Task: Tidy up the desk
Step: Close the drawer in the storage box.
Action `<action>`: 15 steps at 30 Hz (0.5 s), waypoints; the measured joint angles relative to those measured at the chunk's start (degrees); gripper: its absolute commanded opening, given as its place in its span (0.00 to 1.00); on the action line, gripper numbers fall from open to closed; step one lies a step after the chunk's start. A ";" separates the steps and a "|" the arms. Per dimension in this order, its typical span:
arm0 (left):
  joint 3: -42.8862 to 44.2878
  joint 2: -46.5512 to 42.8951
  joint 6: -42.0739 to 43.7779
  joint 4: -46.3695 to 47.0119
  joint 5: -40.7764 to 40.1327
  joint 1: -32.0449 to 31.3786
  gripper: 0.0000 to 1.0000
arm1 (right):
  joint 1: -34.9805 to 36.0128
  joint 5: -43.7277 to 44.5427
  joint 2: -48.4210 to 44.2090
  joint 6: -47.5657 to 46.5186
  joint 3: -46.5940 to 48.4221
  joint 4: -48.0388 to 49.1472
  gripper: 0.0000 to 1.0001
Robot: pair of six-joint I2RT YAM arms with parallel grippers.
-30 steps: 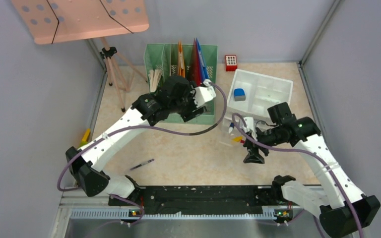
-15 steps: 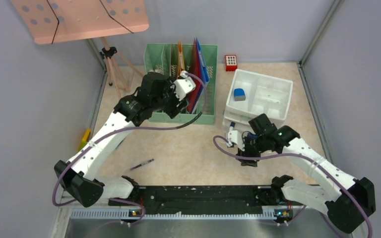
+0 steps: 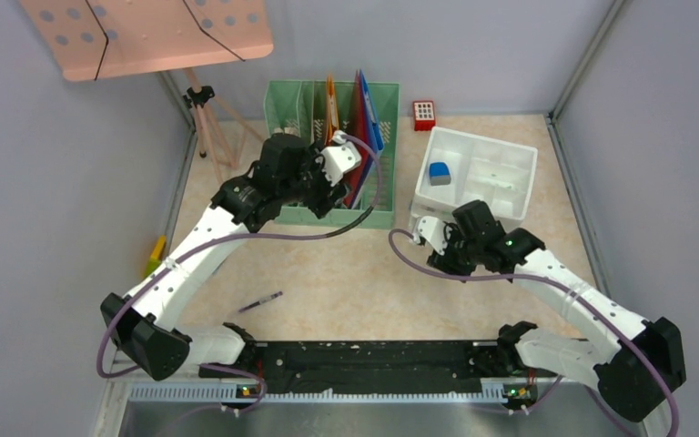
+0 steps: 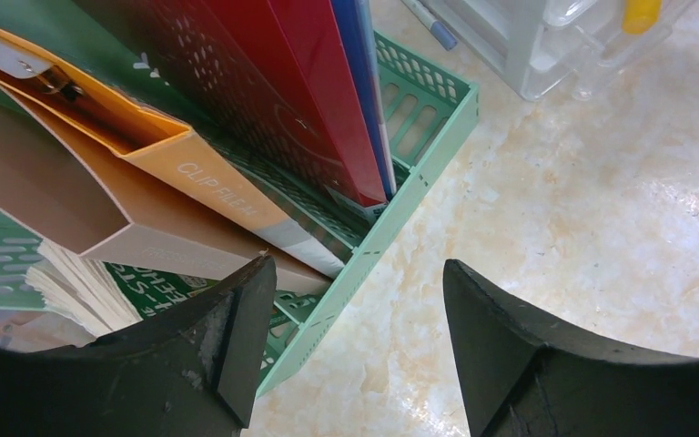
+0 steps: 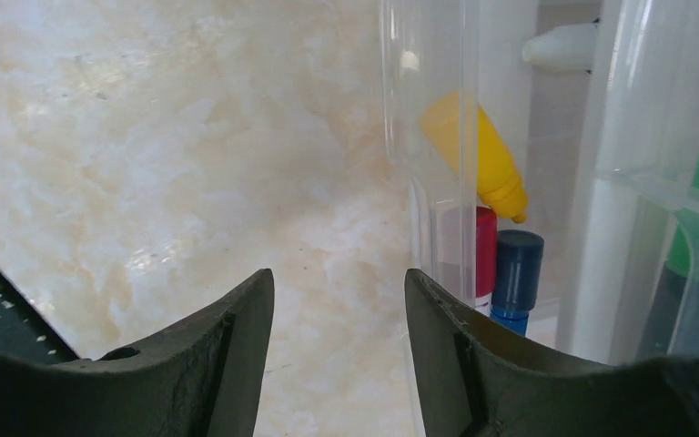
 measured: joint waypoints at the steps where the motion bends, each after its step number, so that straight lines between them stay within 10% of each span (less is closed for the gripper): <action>1: -0.48 0.00 -0.04 0.42 0.20 0.00 0.75 | 0.00 1.27 0.59 0.42 0.02 0.74 0.54; 15: -8.81 -3.63 -0.57 2.54 2.49 0.00 0.80 | 0.00 12.92 5.22 3.91 1.36 6.93 0.54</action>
